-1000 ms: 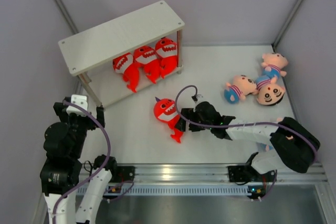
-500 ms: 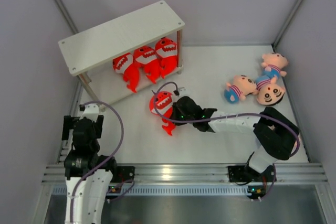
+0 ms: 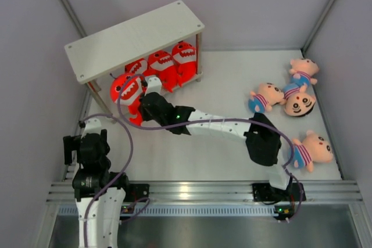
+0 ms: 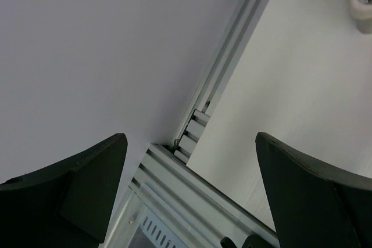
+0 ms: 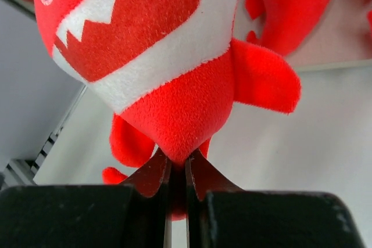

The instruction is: Place and organize the stuffed toys onto the shelf

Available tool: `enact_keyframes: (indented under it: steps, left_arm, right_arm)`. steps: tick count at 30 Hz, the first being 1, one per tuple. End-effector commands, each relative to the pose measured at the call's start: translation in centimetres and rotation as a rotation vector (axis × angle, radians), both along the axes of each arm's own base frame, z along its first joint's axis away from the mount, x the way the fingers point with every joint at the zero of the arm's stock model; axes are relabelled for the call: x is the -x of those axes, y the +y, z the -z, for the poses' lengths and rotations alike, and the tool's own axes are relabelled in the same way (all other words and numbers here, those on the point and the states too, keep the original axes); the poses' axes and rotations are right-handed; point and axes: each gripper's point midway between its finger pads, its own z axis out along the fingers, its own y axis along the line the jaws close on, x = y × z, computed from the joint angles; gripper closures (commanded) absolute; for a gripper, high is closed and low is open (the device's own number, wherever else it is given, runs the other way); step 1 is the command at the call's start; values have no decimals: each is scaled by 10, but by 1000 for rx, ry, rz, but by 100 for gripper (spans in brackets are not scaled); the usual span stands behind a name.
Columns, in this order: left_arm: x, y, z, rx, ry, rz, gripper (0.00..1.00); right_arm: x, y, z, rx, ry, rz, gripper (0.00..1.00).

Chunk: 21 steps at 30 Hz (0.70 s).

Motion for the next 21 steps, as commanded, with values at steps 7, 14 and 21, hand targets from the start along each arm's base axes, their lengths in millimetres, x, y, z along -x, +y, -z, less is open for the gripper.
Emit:
enact_keyframes:
  steps: [7, 14, 21]
  left_arm:
    - [-3, -5, -35, 33, -138, 11, 2]
    - [-5, -8, -34, 42, -143, 32, 2]
    - [-8, -11, -29, 52, -136, 49, 2]
  right_arm:
    - [-41, 72, 15, -91, -91, 20, 100]
    - [-89, 96, 19, -210, -70, 70, 100]
    - [-130, 100, 47, -237, -36, 87, 86]
